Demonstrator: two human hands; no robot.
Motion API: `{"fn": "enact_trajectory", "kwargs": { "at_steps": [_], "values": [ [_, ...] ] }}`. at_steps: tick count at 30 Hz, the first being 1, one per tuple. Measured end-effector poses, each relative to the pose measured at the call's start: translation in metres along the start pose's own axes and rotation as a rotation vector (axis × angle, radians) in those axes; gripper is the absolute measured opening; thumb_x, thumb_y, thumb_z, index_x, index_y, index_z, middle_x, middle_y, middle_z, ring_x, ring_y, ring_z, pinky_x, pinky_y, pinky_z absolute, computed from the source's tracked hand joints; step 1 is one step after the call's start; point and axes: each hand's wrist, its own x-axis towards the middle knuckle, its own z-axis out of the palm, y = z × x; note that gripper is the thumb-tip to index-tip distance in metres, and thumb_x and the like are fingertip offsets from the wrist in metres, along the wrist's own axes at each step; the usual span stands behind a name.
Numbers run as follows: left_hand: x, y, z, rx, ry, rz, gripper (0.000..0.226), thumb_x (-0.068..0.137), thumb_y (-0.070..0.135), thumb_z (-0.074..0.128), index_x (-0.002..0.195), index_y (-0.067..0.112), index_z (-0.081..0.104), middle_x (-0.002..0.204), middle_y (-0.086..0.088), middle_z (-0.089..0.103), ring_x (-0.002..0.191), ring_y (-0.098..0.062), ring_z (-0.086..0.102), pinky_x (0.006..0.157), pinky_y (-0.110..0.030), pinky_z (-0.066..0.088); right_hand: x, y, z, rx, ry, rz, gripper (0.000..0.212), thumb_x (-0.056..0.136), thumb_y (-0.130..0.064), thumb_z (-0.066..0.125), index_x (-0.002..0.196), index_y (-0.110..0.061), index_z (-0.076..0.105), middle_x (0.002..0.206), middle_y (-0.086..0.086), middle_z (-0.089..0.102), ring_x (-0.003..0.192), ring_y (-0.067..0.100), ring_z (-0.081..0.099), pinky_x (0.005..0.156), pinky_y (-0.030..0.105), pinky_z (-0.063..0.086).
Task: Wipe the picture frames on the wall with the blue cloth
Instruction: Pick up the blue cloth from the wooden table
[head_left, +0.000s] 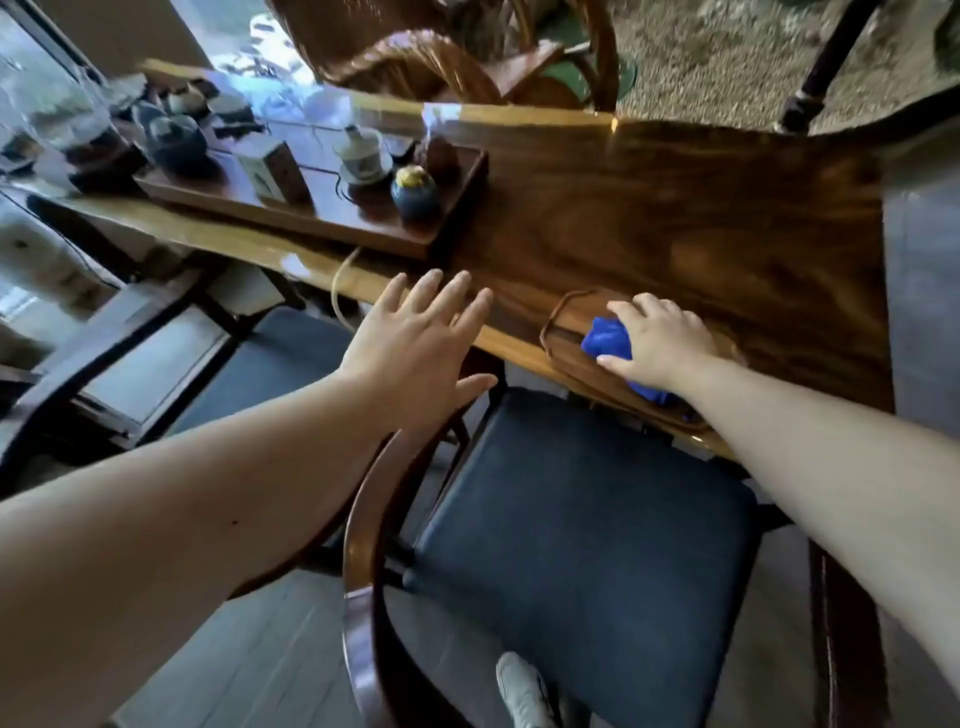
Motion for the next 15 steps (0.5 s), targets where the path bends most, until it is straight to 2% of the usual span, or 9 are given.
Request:
{"fn": "enact_trajectory", "kwargs": {
  "at_steps": [5, 8, 11, 15],
  "values": [
    [0.023, 0.012, 0.03, -0.036, -0.007, -0.033, 0.088, 0.086, 0.071, 0.034, 0.152, 0.019, 0.009, 0.161, -0.01, 0.016, 0.147, -0.031, 0.012, 0.119, -0.05, 0.016, 0.007, 0.009, 0.036, 0.043, -0.135, 0.098, 0.08, 0.08, -0.067, 0.049, 0.145, -0.031, 0.02, 0.139, 0.011, 0.038, 0.125, 0.033, 0.041, 0.098, 0.044, 0.039],
    [0.028, 0.015, 0.041, -0.047, -0.017, -0.024, 0.087, 0.086, 0.07, 0.035, 0.152, 0.019, 0.011, 0.16, -0.01, 0.017, 0.146, -0.031, 0.015, 0.118, -0.05, 0.018, 0.008, 0.01, 0.047, 0.083, -0.139, 0.116, 0.075, 0.087, -0.059, 0.051, 0.147, -0.029, 0.018, 0.136, 0.011, 0.042, 0.121, 0.033, 0.045, 0.091, 0.043, 0.043],
    [0.028, 0.013, 0.046, -0.053, -0.019, -0.033, 0.087, 0.086, 0.071, 0.034, 0.152, 0.018, 0.012, 0.16, -0.01, 0.019, 0.146, -0.03, 0.016, 0.118, -0.049, 0.018, 0.009, 0.008, 0.052, 0.094, -0.063, 0.11, 0.061, 0.091, -0.044, 0.053, 0.144, -0.027, 0.026, 0.125, 0.012, 0.051, 0.109, 0.033, 0.051, 0.082, 0.042, 0.046],
    [0.015, 0.001, 0.041, -0.036, -0.017, -0.053, 0.087, 0.086, 0.071, 0.033, 0.152, 0.018, 0.013, 0.16, -0.011, 0.019, 0.145, -0.029, 0.017, 0.117, -0.049, 0.019, 0.013, -0.004, 0.04, 0.169, -0.084, 0.144, 0.046, 0.086, -0.024, 0.051, 0.13, -0.026, 0.036, 0.106, 0.011, 0.056, 0.083, 0.032, 0.057, 0.065, 0.034, 0.04]
  ]
}}
